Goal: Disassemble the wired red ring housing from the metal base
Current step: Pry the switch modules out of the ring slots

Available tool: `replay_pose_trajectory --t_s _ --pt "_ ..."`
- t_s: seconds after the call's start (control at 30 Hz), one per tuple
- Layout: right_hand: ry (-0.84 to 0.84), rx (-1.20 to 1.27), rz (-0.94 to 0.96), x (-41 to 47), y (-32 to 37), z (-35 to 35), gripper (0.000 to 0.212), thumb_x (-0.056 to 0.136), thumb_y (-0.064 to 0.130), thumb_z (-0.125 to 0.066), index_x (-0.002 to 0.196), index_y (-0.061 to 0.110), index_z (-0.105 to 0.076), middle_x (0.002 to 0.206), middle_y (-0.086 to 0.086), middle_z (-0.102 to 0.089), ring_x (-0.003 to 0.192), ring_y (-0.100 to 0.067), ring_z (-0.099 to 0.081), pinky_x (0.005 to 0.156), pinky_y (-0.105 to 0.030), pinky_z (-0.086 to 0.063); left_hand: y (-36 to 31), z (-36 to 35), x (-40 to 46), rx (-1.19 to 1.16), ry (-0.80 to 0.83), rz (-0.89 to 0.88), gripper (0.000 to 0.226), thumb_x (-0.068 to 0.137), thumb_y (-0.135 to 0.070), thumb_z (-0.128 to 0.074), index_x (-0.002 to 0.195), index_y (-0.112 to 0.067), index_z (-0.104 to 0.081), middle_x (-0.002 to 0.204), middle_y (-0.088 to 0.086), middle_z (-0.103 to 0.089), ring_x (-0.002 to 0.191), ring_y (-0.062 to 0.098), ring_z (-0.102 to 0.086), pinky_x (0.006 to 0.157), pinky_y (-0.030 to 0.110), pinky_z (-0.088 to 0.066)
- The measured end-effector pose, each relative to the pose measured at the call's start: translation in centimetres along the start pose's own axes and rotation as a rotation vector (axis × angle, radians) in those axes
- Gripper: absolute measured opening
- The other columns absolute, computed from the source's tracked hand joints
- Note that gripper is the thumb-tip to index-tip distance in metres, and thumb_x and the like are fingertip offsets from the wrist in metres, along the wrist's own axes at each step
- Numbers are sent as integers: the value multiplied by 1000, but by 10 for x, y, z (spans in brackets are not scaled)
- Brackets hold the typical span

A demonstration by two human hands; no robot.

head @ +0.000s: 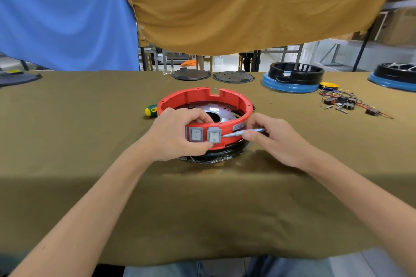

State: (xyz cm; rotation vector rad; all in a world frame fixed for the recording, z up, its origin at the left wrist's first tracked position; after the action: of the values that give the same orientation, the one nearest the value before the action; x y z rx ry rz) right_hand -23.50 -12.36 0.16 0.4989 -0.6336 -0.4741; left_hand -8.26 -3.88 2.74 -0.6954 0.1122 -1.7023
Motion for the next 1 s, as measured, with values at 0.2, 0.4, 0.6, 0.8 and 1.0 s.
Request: replay_pose_trajectory --t_s 0.2,0.4,0.6,0.8,1.0 --pt "-162 -268 119 7 7 1 38 91 50 -49 89 12 -47 94 10 -38 87 -10 -36 77 -21 -33 -1 -1 0 3 6 -6 43 68 -46 -71 106 -27 -65 95 -15 -68 87 4 -63 80 25 -48" --pt "-223 -500 285 11 29 -1 39 99 41 -42 96 2 -49 116 -14 -48 105 -28 -45 91 -38 -42 -2 0 0 27 -12 -14 44 68 -48 -72 105 -25 -66 93 -12 -68 86 6 -62 80 28 -48" --pt "-159 -577 402 19 35 -3 49 102 49 -28 93 6 -49 102 -11 -51 89 -25 -46 77 -46 -46 -1 0 1 52 -20 -8 45 67 -50 -70 105 -26 -66 90 -14 -67 82 5 -61 77 25 -45" --pt "-96 -601 538 32 51 -6 62 102 53 -15 85 4 -51 86 -9 -52 73 -24 -45 70 -40 -41 -5 0 1 91 -26 -22 37 66 -52 -68 99 -35 -61 89 -17 -64 85 6 -57 85 37 -43" --pt "-105 -599 540 29 51 -3 53 103 48 -26 84 5 -50 84 -6 -53 72 -21 -44 69 -37 -41 -3 0 2 79 -26 -27 39 66 -53 -69 100 -35 -61 90 -20 -64 85 1 -57 85 35 -43"
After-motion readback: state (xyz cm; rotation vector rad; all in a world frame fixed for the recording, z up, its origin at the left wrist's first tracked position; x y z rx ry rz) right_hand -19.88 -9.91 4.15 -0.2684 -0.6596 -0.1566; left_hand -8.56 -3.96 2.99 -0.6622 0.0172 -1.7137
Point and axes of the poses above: each hand's wrist, its own x-axis towards the middle knuckle, its own z-axis out of the back of the hand, y = z × x, the point moved 10 cm from there along x, towards the middle knuckle
